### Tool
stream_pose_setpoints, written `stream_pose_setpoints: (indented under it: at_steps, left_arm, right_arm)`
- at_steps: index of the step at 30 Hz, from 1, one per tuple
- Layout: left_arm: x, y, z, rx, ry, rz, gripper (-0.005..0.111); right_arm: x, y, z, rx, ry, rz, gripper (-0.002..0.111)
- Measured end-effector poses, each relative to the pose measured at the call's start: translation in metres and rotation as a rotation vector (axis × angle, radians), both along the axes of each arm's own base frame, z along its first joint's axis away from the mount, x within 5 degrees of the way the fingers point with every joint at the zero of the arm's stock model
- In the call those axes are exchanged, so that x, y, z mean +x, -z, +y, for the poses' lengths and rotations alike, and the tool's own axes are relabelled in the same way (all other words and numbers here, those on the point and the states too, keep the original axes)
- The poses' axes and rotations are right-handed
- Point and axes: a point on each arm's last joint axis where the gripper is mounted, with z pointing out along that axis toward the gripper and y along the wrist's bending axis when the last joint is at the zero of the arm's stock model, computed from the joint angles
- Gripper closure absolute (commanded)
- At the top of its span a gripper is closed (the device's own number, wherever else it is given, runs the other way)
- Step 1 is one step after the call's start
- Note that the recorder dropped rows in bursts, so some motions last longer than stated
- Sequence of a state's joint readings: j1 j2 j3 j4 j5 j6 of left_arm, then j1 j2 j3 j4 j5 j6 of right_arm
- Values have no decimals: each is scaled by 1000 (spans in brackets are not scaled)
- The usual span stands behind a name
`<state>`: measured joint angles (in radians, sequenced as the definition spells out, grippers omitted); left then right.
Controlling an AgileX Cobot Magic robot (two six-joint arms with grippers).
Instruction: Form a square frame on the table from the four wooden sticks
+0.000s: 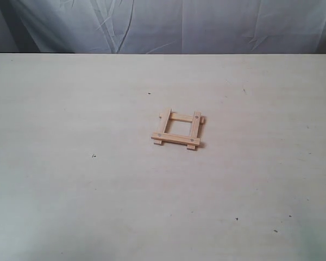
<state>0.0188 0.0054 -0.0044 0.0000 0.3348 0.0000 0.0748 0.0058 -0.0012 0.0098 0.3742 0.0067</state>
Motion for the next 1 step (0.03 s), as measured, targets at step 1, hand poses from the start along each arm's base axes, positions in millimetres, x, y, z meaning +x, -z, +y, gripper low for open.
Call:
stream_pose_setpoints:
  at_steps: [1]
  left_arm:
    - [0,0,0,0,0,0,107]
  right_arm:
    - [0,0,0,0,0,0,108]
